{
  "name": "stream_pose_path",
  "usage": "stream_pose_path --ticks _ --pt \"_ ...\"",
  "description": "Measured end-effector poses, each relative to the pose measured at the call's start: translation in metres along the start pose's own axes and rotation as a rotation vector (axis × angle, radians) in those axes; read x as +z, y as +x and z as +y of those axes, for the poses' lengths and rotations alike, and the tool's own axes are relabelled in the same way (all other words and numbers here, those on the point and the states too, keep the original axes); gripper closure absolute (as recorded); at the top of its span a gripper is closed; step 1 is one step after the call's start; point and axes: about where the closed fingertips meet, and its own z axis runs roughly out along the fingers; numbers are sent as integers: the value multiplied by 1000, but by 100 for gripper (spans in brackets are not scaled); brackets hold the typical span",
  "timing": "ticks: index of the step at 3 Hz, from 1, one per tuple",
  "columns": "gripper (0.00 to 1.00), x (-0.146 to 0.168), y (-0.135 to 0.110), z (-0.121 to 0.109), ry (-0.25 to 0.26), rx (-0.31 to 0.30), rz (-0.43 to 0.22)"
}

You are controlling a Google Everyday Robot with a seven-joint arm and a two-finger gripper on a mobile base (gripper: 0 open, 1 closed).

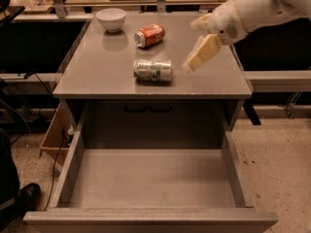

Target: Pick 7up can from top drawer and place on counter

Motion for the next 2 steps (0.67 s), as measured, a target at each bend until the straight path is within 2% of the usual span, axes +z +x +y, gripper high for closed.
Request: stream_pose_path --ticks 1,2 --pt "0 -49 25 12 29 25 -30" --pt "0 -59 32 13 40 35 -34"
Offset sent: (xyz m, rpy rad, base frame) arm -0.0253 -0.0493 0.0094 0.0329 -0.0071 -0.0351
